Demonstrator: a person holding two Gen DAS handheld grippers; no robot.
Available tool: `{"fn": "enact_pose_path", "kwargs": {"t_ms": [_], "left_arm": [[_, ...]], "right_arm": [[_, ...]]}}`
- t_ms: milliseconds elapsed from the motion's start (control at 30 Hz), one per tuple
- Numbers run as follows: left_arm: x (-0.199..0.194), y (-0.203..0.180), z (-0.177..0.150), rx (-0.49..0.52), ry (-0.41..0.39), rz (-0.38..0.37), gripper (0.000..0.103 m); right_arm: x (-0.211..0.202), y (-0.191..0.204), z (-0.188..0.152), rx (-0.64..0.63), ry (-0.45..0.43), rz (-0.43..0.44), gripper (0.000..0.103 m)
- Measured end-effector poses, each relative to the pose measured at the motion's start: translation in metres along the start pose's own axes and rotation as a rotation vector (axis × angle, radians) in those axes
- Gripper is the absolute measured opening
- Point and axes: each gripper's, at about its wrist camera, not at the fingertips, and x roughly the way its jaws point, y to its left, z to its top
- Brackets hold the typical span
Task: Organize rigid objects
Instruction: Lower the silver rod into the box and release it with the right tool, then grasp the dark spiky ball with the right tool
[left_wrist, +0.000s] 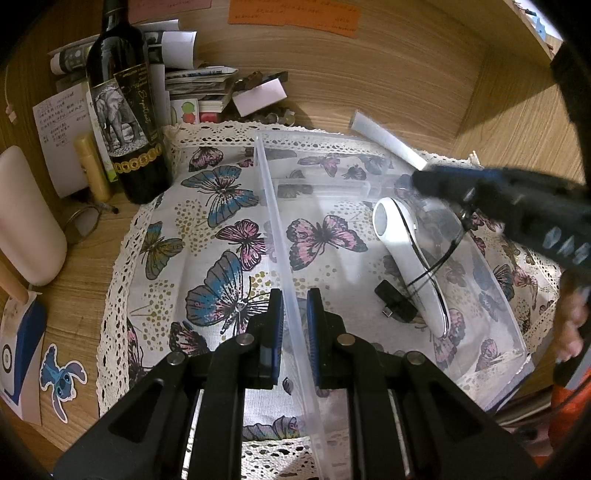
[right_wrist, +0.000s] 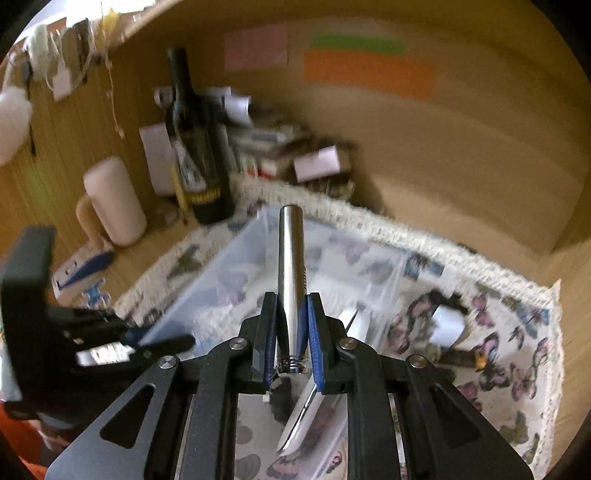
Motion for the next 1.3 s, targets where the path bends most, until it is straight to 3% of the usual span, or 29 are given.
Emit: {"fn": "enact_pose_path", "kwargs": {"t_ms": [400,600,1033,1300], "left_arm": [[0.000,0.000,0.000,-0.002,0.000,0.001,0.013],[0.000,-0.001,0.000,0.000,0.000,0.003,0.013],[0.001,-0.001,0.001,0.001,-0.001,0.004,0.013],[0.001,-0.001,0.000,0.002,0.000,0.005,0.013]], "right_arm": [[0.038,0.005,-0.022,-0.025,0.201,0.023,0.015],[0.025,0.004,-0.018,-0.018,0.156,0.024,0.018],[-0.031,-0.051,-0.005,0.123,-0.027,-0.145,0.048],[-0.032,-0.102,-0.024,0.225,0.007,-0.251,0.049]]}}
